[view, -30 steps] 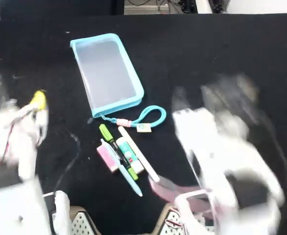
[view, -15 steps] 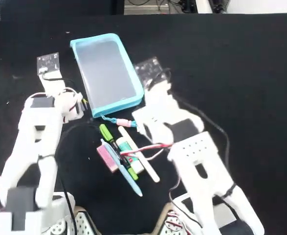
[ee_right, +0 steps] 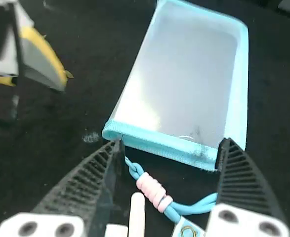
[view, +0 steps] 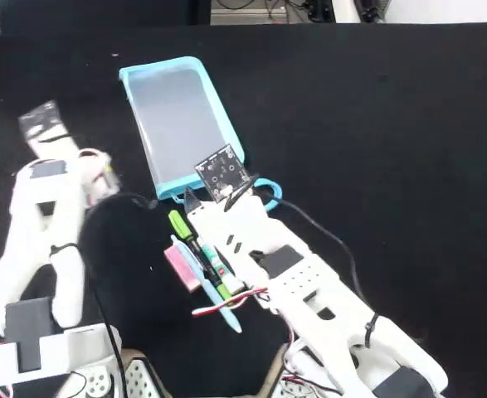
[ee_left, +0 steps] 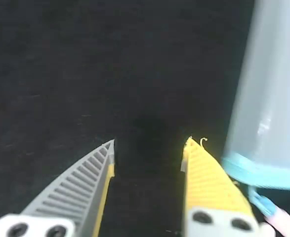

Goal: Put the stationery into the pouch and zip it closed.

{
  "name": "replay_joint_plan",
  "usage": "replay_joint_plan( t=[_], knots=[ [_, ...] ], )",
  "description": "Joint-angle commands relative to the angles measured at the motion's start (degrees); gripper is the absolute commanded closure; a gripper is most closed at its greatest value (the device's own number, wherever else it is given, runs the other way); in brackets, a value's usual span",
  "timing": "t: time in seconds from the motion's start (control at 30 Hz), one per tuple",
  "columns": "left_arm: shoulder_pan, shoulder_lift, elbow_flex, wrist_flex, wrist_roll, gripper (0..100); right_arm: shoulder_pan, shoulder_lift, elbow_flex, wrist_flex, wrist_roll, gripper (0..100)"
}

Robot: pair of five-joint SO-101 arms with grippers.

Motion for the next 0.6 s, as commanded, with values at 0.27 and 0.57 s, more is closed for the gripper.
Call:
replay_joint_plan(
  t=[0.27, 0.57],
  knots=[
    [-5.5, -0.3, -2.9, 0.6, 0.6, 78, -1.4, 24.2, -29.1, 21.9, 9.3, 70.2],
    [-5.5, -0.3, -2.9, 0.6, 0.4, 78, -1.2, 39.0, -38.1, 21.8, 13.1, 70.2]
  ],
)
